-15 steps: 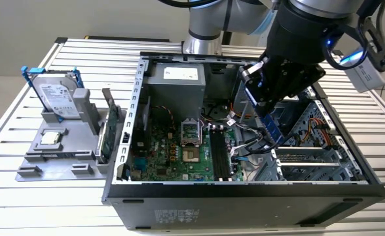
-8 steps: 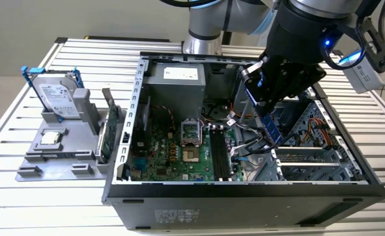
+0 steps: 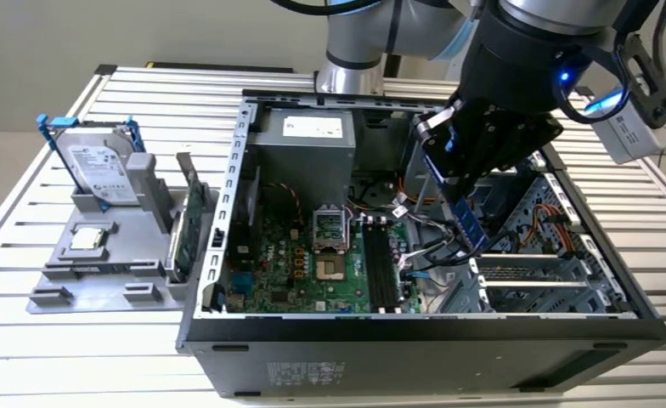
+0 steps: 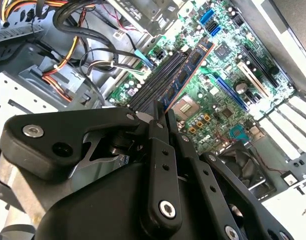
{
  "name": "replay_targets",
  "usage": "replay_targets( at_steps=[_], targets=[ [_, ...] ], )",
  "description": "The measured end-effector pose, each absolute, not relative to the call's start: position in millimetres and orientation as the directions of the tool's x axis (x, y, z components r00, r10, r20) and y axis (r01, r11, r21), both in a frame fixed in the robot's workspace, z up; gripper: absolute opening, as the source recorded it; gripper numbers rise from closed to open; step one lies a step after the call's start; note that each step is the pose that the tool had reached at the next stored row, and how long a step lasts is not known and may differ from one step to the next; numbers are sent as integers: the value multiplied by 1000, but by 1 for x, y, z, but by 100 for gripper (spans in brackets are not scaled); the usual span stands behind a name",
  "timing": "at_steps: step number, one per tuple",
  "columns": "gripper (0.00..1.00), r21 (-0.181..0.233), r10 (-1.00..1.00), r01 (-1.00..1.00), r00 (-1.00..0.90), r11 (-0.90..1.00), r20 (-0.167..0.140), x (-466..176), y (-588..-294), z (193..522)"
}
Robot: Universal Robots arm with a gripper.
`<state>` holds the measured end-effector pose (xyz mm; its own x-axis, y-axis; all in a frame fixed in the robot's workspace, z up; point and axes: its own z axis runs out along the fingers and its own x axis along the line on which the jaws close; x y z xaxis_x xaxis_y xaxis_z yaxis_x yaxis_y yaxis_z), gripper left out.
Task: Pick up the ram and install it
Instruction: 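Insert the ram into the slot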
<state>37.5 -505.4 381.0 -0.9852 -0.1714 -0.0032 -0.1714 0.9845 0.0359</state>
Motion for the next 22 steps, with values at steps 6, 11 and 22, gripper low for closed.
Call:
replay_targets(
  at_steps=[6, 11, 22],
  targets=[
    [0, 37, -160, -160, -987, 987, 1, 37, -505, 377],
    [0, 37, -153, -153, -988, 988, 4, 37, -505, 374],
    [0, 38, -140, -140, -990, 989, 8, 37, -505, 368]
  ],
)
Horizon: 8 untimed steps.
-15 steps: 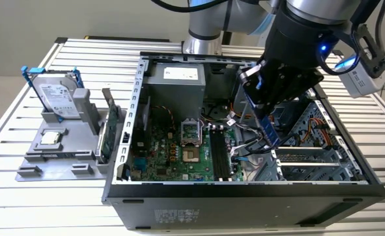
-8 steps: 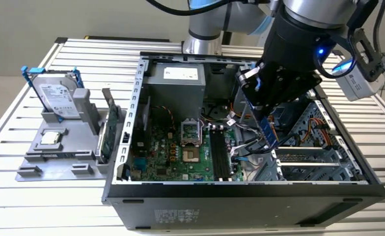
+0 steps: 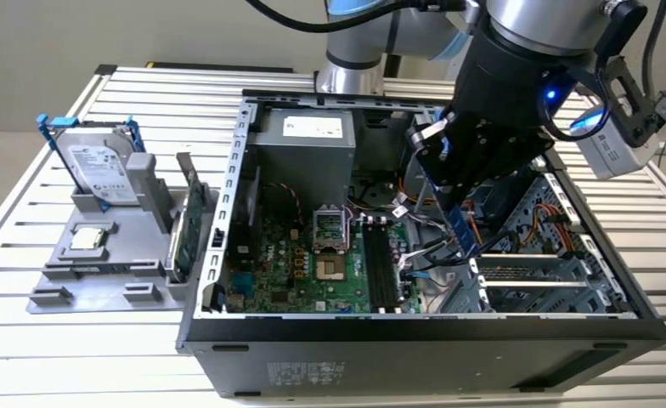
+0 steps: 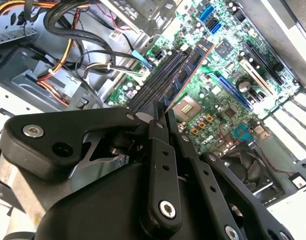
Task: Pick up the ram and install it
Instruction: 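Insert the ram into the slot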
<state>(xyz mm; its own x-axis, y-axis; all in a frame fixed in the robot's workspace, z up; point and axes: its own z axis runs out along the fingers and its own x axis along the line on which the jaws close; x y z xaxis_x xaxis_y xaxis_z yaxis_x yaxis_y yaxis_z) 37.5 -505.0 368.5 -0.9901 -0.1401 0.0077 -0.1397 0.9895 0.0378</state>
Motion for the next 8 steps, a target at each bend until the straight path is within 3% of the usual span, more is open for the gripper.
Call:
replay_targets(
  at_steps=[8],
  targets=[
    [0, 38, -133, -133, -991, 990, 10, 37, -505, 365]
  ],
)
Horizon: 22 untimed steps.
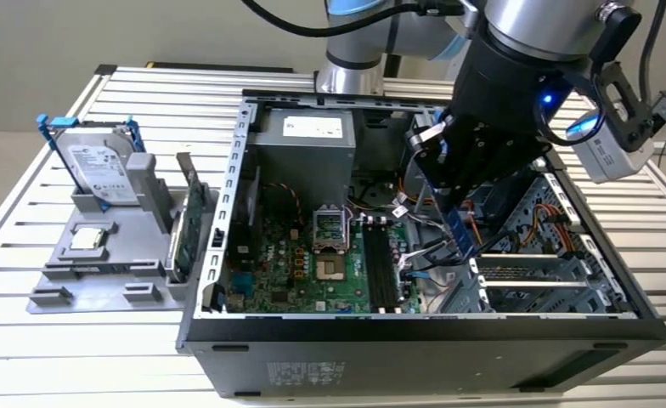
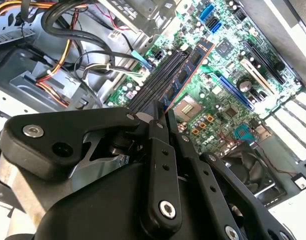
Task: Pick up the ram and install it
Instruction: 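Insert the ram into the slot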
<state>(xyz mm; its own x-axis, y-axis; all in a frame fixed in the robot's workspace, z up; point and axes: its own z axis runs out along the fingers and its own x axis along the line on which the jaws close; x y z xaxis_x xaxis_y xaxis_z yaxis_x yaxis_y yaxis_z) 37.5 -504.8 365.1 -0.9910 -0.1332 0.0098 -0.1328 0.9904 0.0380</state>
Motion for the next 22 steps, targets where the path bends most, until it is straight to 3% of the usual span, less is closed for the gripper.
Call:
replay_targets(
  at_steps=[22],
  targets=[
    [0, 38, -123, -123, -992, 992, 10, 37, -503, 355]
  ],
)
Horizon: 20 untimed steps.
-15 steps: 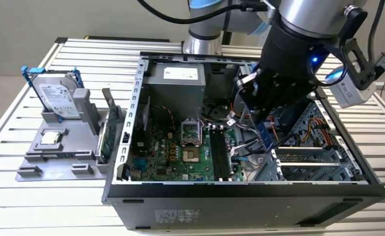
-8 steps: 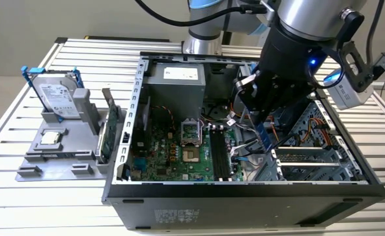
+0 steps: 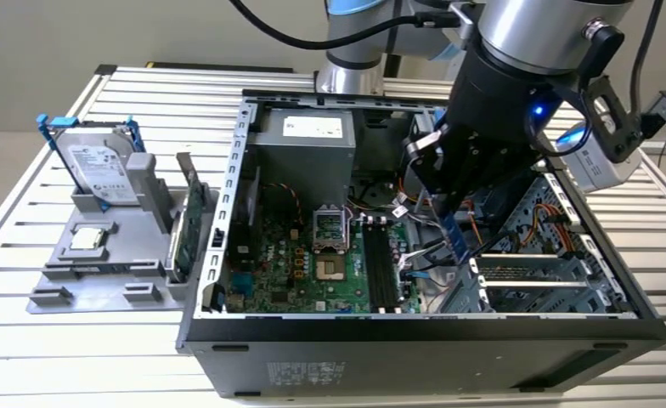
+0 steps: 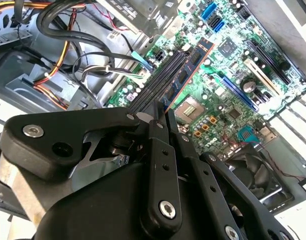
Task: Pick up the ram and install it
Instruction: 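Insert the ram into the slot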
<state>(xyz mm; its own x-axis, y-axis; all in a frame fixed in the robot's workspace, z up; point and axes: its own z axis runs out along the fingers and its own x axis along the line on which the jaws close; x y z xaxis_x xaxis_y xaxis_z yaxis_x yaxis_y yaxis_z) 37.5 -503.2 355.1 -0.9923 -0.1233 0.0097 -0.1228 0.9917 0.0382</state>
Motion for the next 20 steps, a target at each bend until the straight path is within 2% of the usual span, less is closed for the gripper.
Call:
replay_targets(
  at_steps=[20],
  targets=[
    [0, 38, -122, -121, -993, 992, 10, 38, -500, 347]
  ],
)
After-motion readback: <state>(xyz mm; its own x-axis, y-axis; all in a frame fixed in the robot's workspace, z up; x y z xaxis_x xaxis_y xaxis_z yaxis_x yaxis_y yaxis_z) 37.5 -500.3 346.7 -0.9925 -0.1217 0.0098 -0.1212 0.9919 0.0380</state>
